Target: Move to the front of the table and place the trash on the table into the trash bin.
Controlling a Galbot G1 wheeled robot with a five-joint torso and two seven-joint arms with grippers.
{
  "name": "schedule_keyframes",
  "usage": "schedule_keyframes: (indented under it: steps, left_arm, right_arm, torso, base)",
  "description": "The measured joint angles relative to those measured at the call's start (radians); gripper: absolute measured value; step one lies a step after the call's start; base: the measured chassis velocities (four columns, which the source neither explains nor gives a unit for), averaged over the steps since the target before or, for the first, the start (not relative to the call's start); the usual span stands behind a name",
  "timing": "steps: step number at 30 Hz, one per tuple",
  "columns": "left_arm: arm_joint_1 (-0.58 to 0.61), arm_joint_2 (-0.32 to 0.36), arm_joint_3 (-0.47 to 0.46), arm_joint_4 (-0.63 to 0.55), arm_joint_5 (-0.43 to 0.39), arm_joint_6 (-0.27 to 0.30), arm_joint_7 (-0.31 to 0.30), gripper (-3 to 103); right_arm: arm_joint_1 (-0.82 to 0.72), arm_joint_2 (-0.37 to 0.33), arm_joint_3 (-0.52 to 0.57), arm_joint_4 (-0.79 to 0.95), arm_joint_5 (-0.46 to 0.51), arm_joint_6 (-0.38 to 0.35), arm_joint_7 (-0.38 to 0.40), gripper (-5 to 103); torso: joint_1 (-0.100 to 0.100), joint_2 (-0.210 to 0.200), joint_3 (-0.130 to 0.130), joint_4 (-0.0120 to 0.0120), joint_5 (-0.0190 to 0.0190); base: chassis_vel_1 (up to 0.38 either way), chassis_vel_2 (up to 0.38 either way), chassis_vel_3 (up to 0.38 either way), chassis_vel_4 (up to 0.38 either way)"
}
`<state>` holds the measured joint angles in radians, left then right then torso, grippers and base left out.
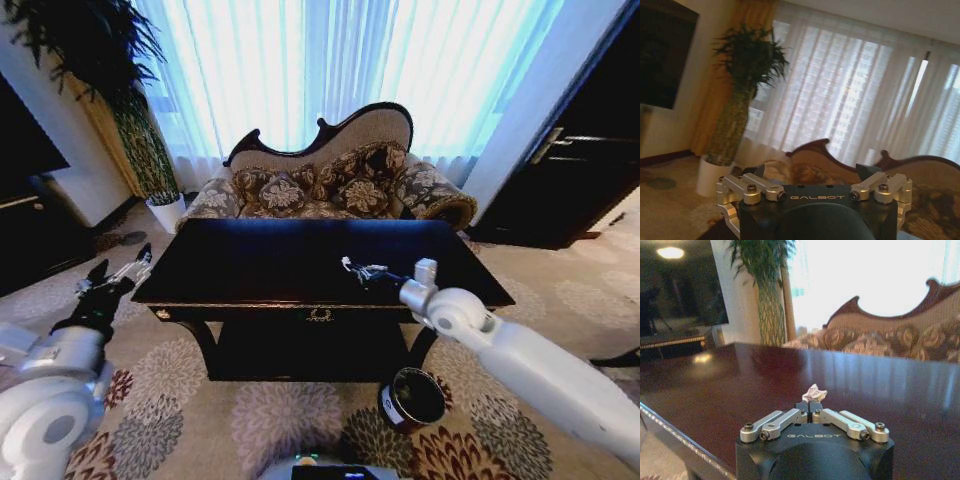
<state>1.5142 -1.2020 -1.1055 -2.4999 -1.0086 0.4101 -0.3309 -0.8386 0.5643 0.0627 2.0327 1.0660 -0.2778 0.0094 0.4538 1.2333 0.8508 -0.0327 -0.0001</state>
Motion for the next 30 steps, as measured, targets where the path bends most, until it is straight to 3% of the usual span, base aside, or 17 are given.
schedule_keyframes:
  steps: [6,8,10,12,20,23,27,30]
  left_arm:
    - [0.009,-0.034,-0.041,0.000,-0.003,-0.004,-0.001,100]
    - [0.010,-0.045,-0.033,0.000,0.003,-0.005,-0.001,100]
    - [0.011,-0.046,-0.030,0.000,0.003,-0.005,-0.001,100]
    - [0.015,-0.046,-0.026,0.000,0.004,-0.005,0.001,100]
    - [0.010,-0.032,-0.026,0.000,-0.002,-0.005,0.002,100]
    - [0.011,-0.037,-0.025,0.000,-0.002,-0.007,0.004,100]
    - [0.013,-0.037,-0.028,0.000,-0.004,-0.009,0.004,100]
    - [0.013,-0.025,-0.041,0.000,-0.016,-0.009,0.004,100]
  right_arm:
    - [-0.101,0.045,0.157,0.059,-0.034,0.019,-0.001,0]
    - [-0.184,0.072,0.286,0.064,-0.098,0.062,-0.023,0]
    - [-0.210,0.078,0.312,0.059,-0.117,0.079,-0.038,0]
    - [-0.332,0.111,0.422,0.048,-0.180,0.140,-0.094,0]
    - [-0.538,0.241,0.668,0.053,-0.187,0.219,-0.168,0]
    - [-0.593,0.297,0.758,0.034,-0.145,0.283,-0.230,0]
    - [-0.627,0.338,0.792,-0.036,-0.123,0.389,-0.320,0]
    - [-0.649,0.369,0.795,-0.144,-0.077,0.508,-0.498,0]
  torso:
    - [0.000,0.000,0.000,0.0005,-0.0004]
    - [0.000,0.000,0.000,0.0006,-0.0007]
    - [0.000,0.000,0.000,0.0006,-0.0008]
    - [0.000,0.000,0.000,0.0001,0.0006]
    - [0.000,0.000,0.000,0.0002,-0.0003]
    - [0.000,0.000,0.000,0.0001,-0.0003]
    - [0.000,0.000,0.000,0.0001,-0.0002]
    - [0.000,0.000,0.000,0.0001,0.0001]
  base:
    - [0.000,0.000,0.000,0.000]
    - [0.000,0.000,0.000,0.000]
    - [0.000,0.000,0.000,0.000]
    - [0.000,0.000,0.000,0.000]
    - [0.000,0.000,0.000,0.000]
    - [0.000,0.000,0.000,0.000]
    - [0.000,0.000,0.000,0.000]
    - [0.000,0.000,0.000,0.000]
